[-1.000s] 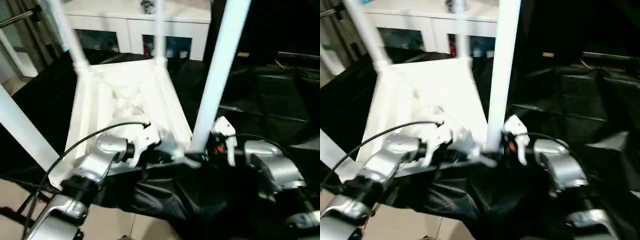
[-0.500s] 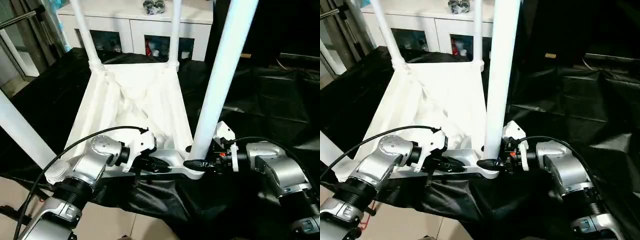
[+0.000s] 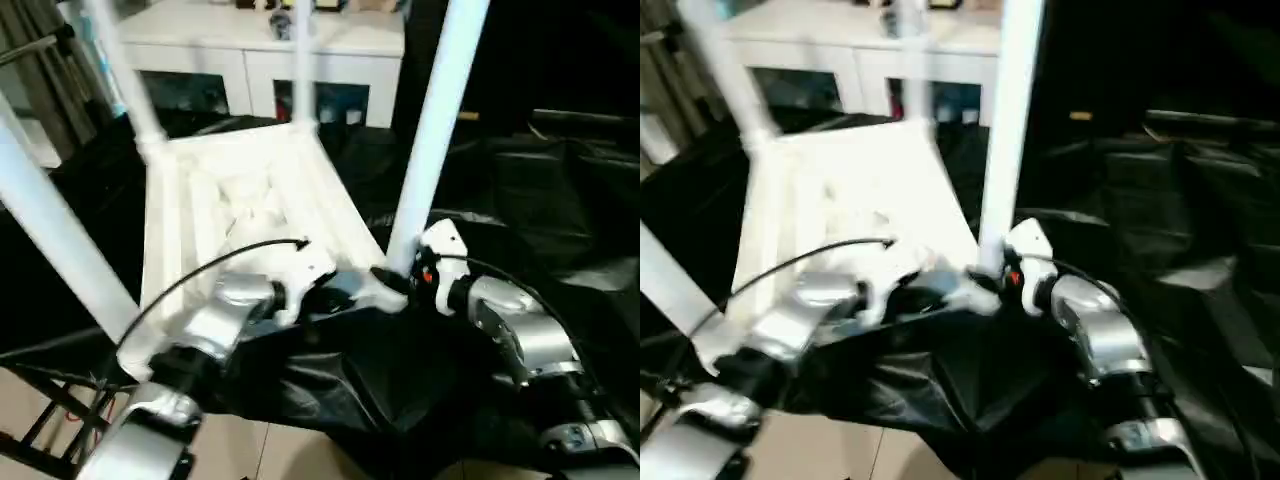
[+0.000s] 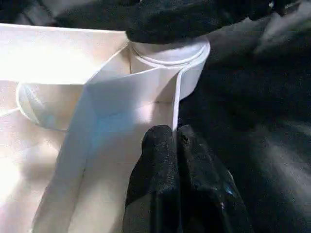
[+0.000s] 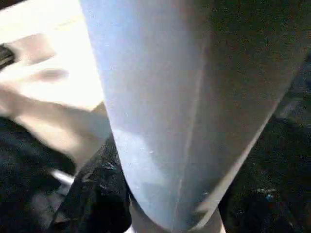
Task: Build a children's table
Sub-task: Rotate leg to tighten
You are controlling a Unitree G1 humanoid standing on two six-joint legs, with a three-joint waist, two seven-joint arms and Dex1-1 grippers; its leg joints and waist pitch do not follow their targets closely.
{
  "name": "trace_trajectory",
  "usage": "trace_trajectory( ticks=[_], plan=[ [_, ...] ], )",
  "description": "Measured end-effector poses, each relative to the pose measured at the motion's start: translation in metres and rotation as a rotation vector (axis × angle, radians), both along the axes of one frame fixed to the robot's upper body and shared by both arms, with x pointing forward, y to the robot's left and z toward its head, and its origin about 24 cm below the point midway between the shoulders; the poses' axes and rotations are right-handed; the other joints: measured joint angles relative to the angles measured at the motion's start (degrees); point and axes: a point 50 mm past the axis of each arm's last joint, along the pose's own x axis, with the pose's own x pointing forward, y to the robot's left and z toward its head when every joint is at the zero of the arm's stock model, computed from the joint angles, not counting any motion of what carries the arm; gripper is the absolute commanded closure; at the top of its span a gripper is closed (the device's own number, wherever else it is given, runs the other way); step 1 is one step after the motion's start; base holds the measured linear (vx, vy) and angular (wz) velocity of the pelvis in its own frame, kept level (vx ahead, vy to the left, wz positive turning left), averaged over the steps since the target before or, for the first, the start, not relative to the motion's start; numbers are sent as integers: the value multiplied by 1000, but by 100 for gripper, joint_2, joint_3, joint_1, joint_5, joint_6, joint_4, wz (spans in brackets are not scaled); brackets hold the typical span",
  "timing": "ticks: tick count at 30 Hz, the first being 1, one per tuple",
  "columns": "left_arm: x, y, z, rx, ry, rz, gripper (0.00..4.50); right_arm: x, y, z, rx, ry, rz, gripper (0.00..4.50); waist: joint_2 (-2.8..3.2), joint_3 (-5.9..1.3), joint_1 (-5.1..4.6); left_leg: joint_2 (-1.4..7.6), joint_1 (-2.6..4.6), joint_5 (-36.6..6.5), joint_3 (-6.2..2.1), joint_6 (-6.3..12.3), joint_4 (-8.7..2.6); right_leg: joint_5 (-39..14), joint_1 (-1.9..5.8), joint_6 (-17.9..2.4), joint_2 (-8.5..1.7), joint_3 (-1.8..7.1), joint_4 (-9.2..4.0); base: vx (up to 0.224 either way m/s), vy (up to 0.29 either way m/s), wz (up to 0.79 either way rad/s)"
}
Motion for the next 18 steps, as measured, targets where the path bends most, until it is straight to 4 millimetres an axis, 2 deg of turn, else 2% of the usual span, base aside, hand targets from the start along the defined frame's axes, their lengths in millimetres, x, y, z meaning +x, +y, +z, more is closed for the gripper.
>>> trace_trajectory(
  ticks=[4, 6, 8, 10, 13, 15, 18],
  plan=[
    [3, -5, 0, 6, -16, 63, 450, 9, 11, -1, -20, -19, -114, 256, 2, -6, -93, -2, 1, 0, -4, 0, 0, 0, 3, 0, 0, 0, 0, 0, 0, 0],
    [4, -5, 0, 6, -17, 64, 450, 10, 12, -2, -18, -25, -119, 188, 3, -7, -109, -2, 1, 0, -7, 0, -2, 0, 4, 0, 0, -1, 0, 0, 0, 0],
    [4, -5, 0, 6, -22, 61, 450, 9, 13, -3, -12, -22, -119, 189, 3, -7, -110, -2, 0, 0, -8, 0, -4, 0, 3, 0, 0, -1, 0, 0, 0, 0],
    [3, -6, 0, 9, -25, 57, 450, 9, 14, -3, -7, -20, -117, 159, 3, -7, -111, -2, -1, 0, -8, 0, -4, 0, 2, 0, 0, -1, 0, 0, 0, 0],
    [3, -6, 0, 11, -30, 53, 450, 8, 13, -2, -13, -27, -99, 137, -2, -3, -110, -2, -2, 0, -8, 0, -7, 0, 1, 0, 0, -2, 0, 0, 0, 0],
    [3, -9, 2, 14, -47, 37, 450, 5, 4, -1, -43, -38, -49, 137, -5, 1, -80, -3, -15, 0, -8, 0, -8, 0, -8, 0, 0, -2, -2, 0, 0, 0],
    [1, -15, 4, -1, -64, 16, 450, -6, -19, 5, -71, -39, 26, 137, 7, 5, 32, -3, -43, 0, -3, 1, -16, -1, -21, 2, 0, 6, -8, 0, 0, 0]
  ],
)
